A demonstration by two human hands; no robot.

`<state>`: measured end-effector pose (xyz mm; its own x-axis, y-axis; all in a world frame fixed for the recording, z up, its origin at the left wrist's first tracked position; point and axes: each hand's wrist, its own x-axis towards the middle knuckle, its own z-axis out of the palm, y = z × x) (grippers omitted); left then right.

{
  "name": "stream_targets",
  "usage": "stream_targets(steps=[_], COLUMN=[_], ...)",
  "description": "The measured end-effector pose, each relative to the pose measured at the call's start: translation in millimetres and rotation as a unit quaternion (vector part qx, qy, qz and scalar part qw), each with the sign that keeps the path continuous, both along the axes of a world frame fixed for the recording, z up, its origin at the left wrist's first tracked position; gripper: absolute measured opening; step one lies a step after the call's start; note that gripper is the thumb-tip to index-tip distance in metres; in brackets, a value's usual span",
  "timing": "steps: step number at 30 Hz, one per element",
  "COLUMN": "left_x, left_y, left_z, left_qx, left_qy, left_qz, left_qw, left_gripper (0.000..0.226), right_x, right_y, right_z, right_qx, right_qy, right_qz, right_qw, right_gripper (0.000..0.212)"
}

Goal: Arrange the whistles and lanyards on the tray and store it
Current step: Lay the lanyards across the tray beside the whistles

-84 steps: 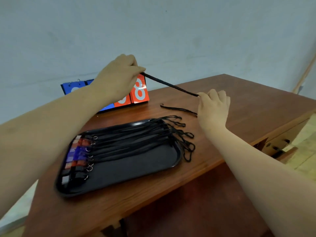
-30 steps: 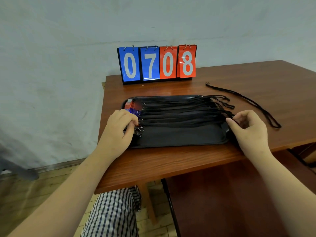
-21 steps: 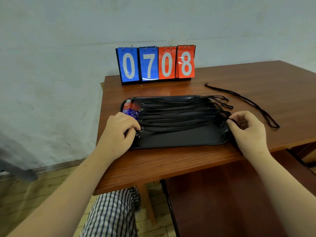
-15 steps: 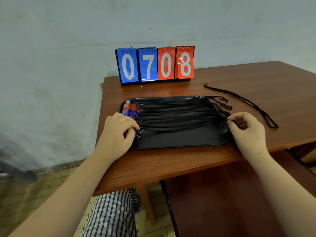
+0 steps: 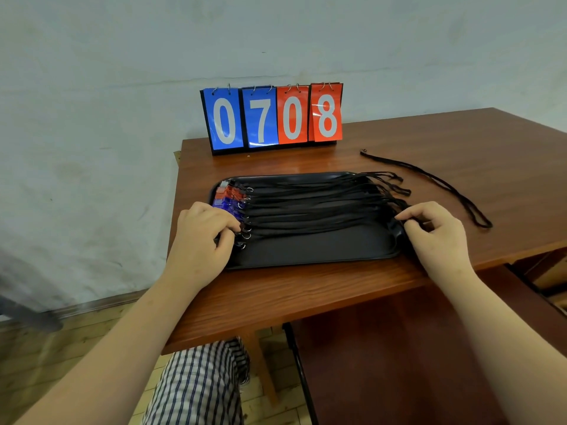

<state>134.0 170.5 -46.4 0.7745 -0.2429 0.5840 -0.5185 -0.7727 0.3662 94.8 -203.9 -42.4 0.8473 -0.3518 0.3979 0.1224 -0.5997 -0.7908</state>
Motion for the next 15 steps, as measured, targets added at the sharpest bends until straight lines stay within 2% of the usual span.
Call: stream_targets(steps=[11, 15], left_x=[0.9, 0.4], left_y=[0.7, 0.4], left_z=[-2.4, -1.9], left_qx=[0.001, 0.002], left_qy=[-0.002, -0.003], left_qz=[-0.001, -0.001], left_qw=[1.000, 1.000], left_gripper=[0.032, 0.033], right_x=[1.8, 3.4], right_y=[0.8, -1.4], right_z=[-0.6, -1.9], right_qx=[0.005, -0.020], right_qy=[0.028, 0.030], right_qz=[-0.018, -0.030], right_qw=[0.999, 0.999], right_gripper=[0.032, 0.033])
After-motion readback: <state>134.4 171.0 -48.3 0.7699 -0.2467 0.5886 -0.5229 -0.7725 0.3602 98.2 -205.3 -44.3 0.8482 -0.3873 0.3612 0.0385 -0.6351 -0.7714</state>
